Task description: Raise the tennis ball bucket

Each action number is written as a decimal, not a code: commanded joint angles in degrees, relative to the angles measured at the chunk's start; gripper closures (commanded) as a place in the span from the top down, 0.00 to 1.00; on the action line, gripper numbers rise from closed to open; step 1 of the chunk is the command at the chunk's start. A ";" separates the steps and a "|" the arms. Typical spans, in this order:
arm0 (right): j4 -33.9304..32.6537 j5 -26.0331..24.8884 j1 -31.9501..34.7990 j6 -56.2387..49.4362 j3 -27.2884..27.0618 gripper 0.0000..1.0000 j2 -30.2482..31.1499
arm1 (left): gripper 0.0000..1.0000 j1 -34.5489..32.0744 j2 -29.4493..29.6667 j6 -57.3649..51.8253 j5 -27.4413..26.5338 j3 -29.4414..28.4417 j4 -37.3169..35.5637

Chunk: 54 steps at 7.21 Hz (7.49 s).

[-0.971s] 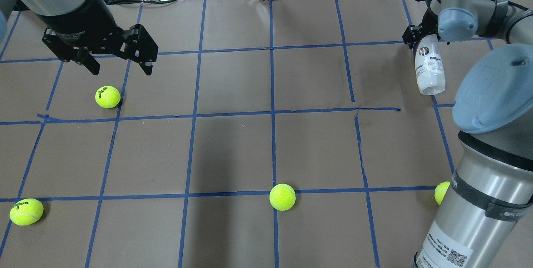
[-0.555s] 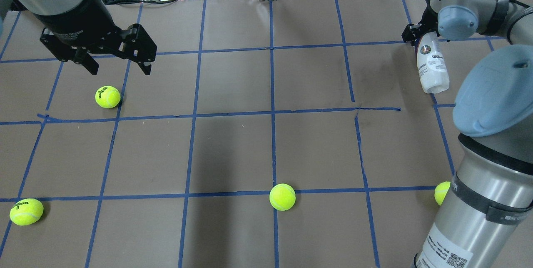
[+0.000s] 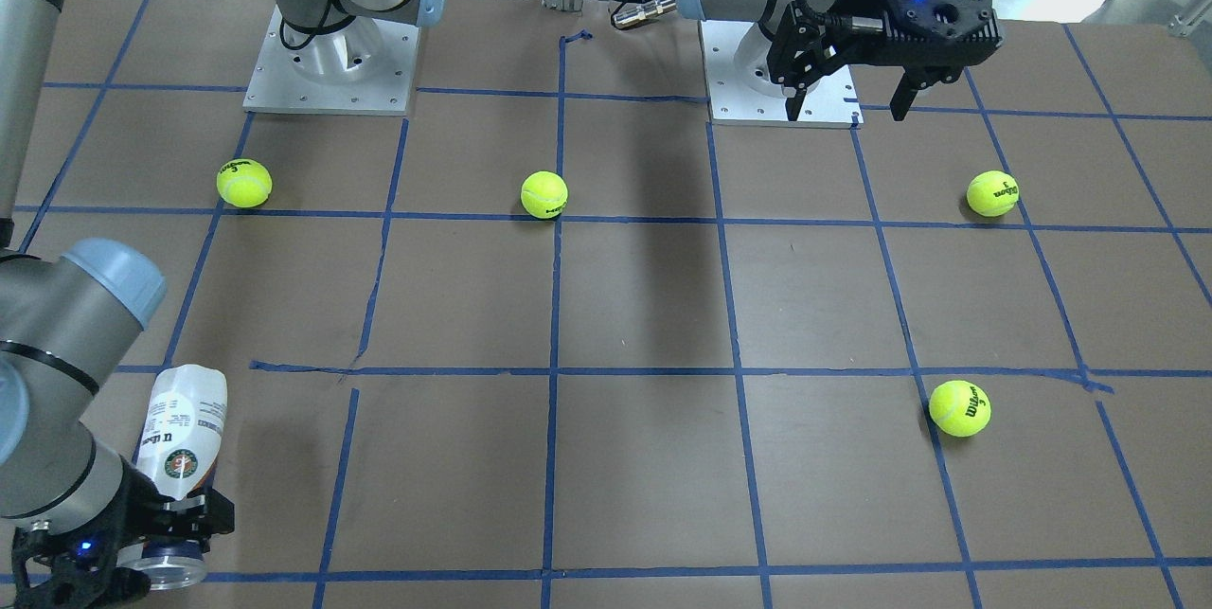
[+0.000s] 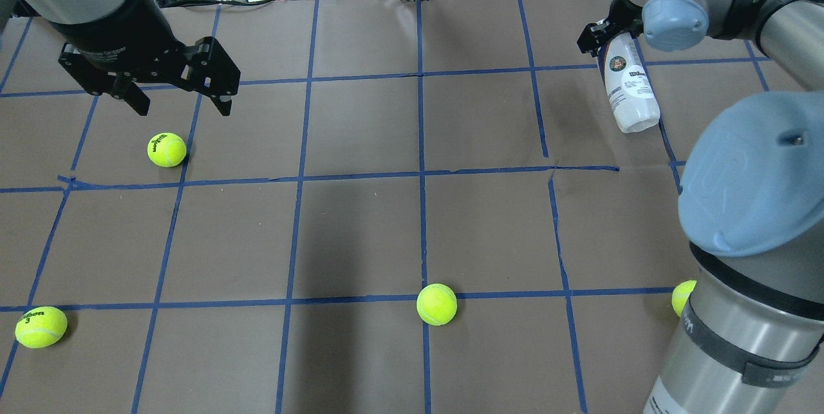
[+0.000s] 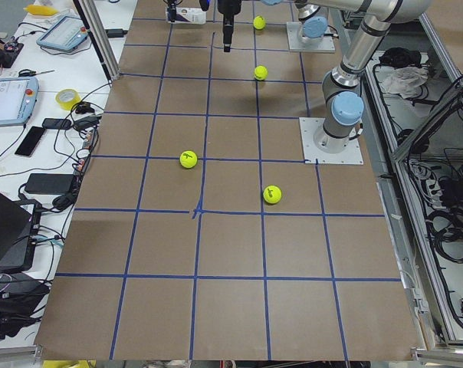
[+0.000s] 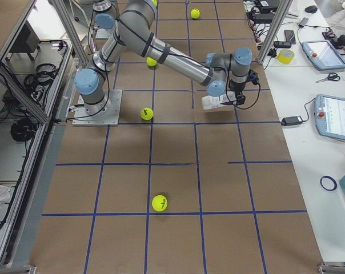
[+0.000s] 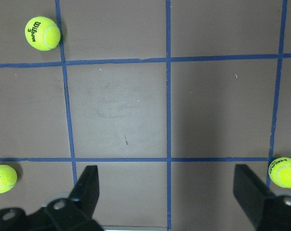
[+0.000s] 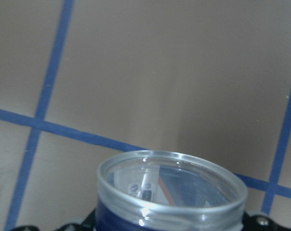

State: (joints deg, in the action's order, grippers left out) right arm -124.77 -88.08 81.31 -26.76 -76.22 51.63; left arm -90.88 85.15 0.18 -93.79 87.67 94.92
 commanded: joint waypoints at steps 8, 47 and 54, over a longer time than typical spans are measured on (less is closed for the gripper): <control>-4.25 -1.68 27.39 -32.79 -1.73 0.56 4.36 | 1.00 -0.09 -0.16 0.00 -0.08 0.31 0.09; 38.11 -5.77 10.80 15.35 -5.61 1.00 35.46 | 0.79 13.18 52.14 -1.60 63.56 -8.22 -31.55; 38.37 -12.29 10.89 13.75 -5.00 1.00 36.79 | 0.00 8.19 41.88 12.50 63.47 -7.33 -32.34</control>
State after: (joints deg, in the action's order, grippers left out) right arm -86.17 -99.74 92.21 -12.87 -81.60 88.39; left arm -80.68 130.29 6.91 -30.26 80.69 63.07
